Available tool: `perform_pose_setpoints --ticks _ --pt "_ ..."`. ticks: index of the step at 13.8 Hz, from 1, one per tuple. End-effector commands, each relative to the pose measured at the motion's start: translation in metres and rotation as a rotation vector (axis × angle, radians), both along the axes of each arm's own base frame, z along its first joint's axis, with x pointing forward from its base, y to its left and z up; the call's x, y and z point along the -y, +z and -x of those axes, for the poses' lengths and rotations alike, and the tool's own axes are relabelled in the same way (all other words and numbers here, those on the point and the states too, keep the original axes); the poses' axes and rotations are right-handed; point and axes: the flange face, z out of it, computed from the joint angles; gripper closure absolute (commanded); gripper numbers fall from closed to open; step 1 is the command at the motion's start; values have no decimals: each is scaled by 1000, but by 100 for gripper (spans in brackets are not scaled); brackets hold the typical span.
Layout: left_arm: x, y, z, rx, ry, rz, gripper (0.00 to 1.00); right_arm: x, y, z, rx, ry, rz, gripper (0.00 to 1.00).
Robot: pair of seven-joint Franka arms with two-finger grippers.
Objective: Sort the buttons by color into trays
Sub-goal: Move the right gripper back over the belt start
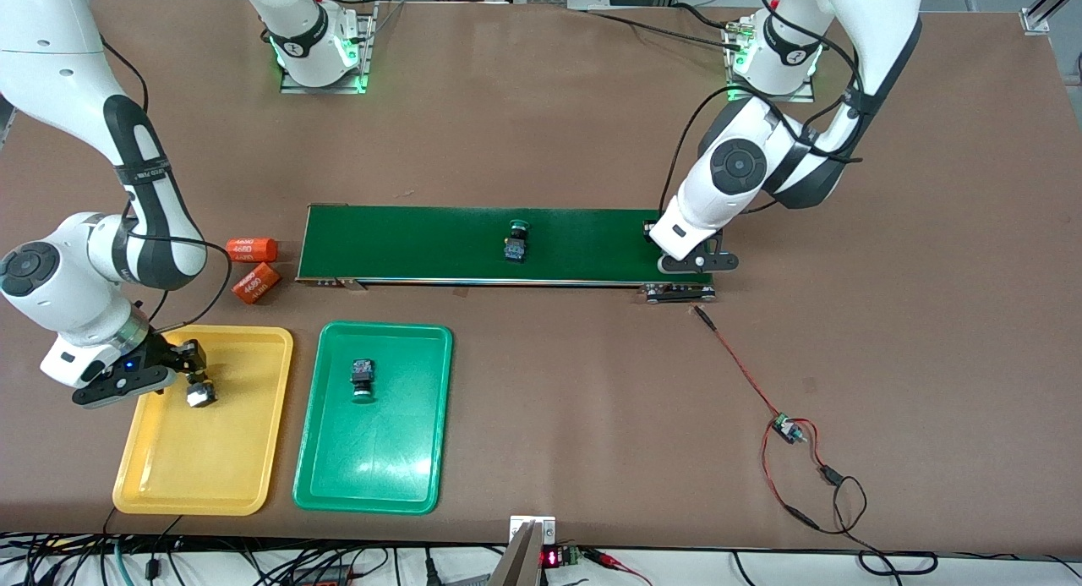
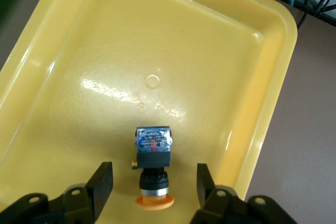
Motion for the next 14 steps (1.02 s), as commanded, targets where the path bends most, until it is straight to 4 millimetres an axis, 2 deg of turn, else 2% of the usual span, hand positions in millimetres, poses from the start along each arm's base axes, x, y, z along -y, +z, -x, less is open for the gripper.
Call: perform_pose_setpoints --ticks 1,2,5,6,7,8,10,11,12,14 --pt "7 -11 -8 8 12 26 100 -4 5 -5 13 8 -18 26" --pt "7 -14 -8 3 12 27 100 -8 9 -4 11 5 -29 26" --pt "7 -11 -11 13 15 31 100 -42 48 10 -121 -128 -106 21" --pt "8 -10 -13 17 10 36 92 -59 68 16 -163 -175 -118 19" --pt "12 -8 -15 20 7 40 53 -76 84 21 -200 -216 -123 14" --pt "13 -5 -20 26 8 46 1 -89 99 28 -230 -259 -127 12" --pt "16 14 -31 47 16 50 0 -122 124 45 -295 -302 -128 9" --pt "17 26 -38 52 19 47 0 -145 138 54 -310 -305 -125 5" --pt "15 39 -48 65 27 48 0 -168 148 64 -335 -320 -116 4" --pt "3 58 -65 109 41 44 0 -201 163 80 -354 -389 -110 4"
